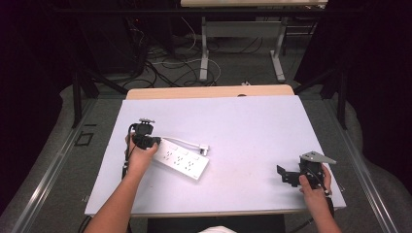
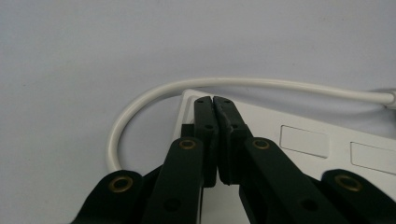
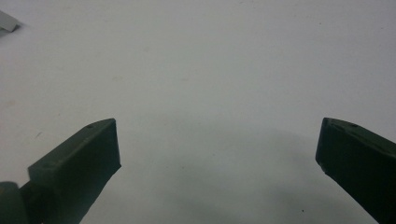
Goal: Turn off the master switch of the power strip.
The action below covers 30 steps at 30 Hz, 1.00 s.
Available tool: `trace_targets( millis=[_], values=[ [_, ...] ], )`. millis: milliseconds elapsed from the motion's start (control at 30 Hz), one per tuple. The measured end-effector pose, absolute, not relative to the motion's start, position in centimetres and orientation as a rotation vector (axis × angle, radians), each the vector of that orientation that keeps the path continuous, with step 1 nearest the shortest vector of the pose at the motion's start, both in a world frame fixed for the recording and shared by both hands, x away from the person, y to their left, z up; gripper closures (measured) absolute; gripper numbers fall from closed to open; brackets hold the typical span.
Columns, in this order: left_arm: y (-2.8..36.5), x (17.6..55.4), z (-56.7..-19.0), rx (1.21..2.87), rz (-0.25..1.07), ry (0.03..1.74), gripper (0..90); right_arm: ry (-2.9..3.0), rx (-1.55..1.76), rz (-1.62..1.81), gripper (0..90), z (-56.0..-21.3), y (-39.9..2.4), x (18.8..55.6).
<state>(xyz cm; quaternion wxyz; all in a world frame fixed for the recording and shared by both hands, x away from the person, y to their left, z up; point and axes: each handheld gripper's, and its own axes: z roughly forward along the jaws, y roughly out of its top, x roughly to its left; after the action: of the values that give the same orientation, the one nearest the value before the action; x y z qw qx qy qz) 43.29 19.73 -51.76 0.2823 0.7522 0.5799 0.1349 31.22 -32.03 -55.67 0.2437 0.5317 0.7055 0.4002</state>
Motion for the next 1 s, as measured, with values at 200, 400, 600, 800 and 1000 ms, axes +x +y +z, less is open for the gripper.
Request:
trace_targets(
  millis=[200, 400, 600, 800, 1000],
  values=[
    [19.8, 43.2, -51.6, 2.003, 0.358, 1.540, 84.3, 1.924, 1.454, 1.099, 0.0, -55.7, -32.0, 31.2],
    [19.9, 43.0, -51.3, 1.996, 0.356, 1.538, 79.5, 1.924, 1.458, 1.102, 0.0, -55.7, -32.0, 31.3],
    [20.0, 42.8, -51.0, 1.978, 0.359, 1.530, 72.2, 1.930, 1.460, 1.103, 0.0, -55.8, -31.9, 31.3],
    [20.1, 42.5, -50.7, 1.972, 0.348, 1.499, 64.6, 1.924, 1.455, 1.100, 0.0, -55.7, -32.0, 31.3],
    [19.8, 42.0, -50.2, 1.980, 0.368, 1.468, 57.8, 1.920, 1.449, 1.100, 0.0, -55.5, -32.0, 31.1]
  ],
)
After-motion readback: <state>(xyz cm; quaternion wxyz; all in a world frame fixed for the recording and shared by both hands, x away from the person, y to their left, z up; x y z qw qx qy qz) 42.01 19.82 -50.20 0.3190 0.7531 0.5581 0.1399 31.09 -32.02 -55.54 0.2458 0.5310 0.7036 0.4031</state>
